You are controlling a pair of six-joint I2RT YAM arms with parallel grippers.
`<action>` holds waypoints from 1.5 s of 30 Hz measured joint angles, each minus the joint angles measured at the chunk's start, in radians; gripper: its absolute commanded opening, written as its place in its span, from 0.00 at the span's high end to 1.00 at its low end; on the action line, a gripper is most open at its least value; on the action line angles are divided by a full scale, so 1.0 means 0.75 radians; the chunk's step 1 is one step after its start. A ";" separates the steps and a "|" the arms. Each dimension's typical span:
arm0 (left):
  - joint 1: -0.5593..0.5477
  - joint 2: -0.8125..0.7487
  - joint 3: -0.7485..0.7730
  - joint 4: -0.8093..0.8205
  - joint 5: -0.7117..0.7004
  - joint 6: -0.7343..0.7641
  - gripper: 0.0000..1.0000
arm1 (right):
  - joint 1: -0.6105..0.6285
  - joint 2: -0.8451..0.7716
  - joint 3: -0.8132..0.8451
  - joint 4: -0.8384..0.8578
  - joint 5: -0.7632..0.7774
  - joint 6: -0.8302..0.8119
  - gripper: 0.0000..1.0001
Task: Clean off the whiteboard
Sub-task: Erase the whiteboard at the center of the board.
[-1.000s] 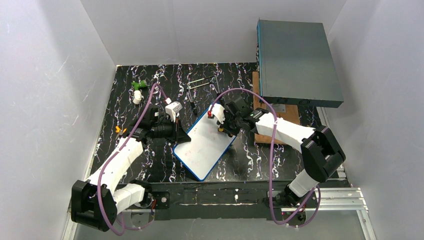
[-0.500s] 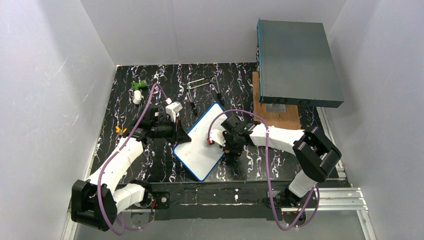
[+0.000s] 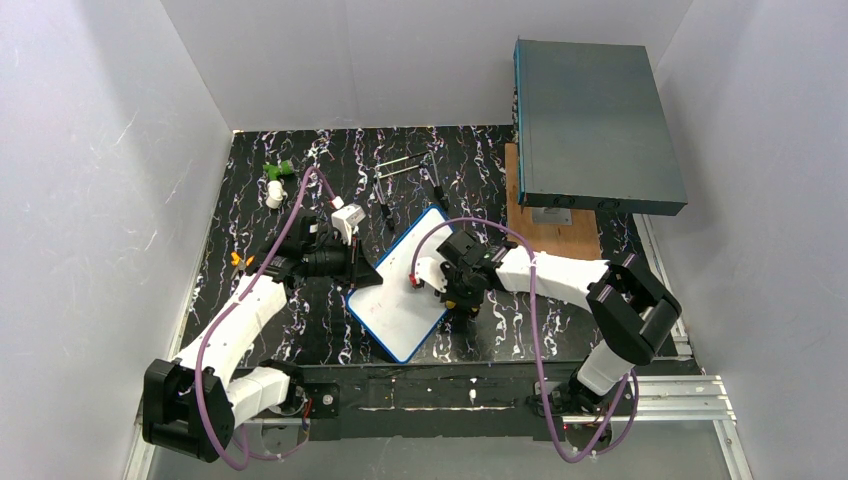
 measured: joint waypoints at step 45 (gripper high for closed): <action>0.064 0.105 0.000 0.019 0.051 -0.038 1.00 | -0.148 -0.001 0.012 0.086 0.348 0.128 0.99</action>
